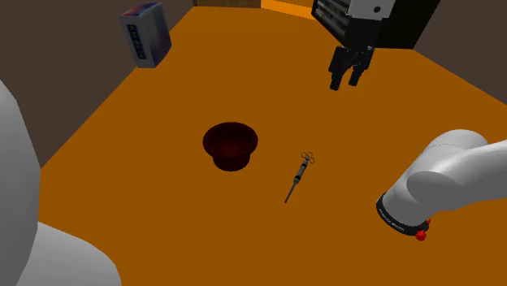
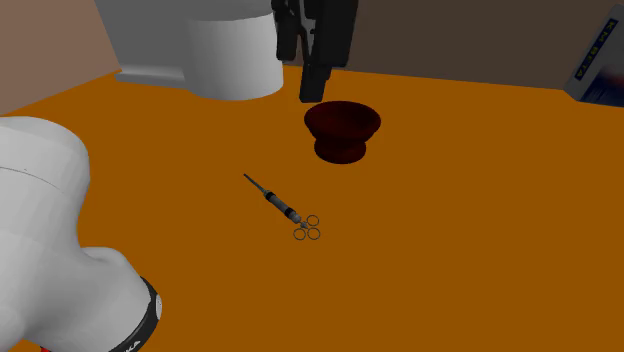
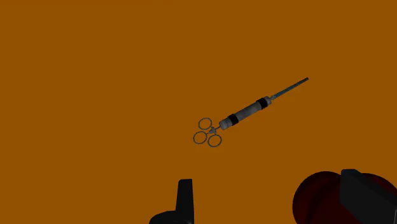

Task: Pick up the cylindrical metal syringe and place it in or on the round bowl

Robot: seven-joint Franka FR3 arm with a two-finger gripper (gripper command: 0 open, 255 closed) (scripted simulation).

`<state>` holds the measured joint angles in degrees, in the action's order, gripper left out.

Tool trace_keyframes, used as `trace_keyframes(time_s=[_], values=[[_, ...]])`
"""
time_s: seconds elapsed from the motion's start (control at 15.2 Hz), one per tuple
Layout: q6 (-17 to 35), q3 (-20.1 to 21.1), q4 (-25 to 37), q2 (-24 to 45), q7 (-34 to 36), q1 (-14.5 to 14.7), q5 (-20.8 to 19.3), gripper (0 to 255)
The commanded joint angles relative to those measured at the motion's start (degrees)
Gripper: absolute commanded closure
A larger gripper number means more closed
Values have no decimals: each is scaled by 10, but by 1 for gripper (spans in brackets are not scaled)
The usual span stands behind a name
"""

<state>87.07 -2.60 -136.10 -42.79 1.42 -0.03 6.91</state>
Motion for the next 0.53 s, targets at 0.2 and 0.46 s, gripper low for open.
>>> trace_keyframes(time_s=[0.2, 0.46], values=[[44, 30, -69, -26, 87, -21, 28, 0], [107, 76, -153, -52, 202, -42, 73, 0]])
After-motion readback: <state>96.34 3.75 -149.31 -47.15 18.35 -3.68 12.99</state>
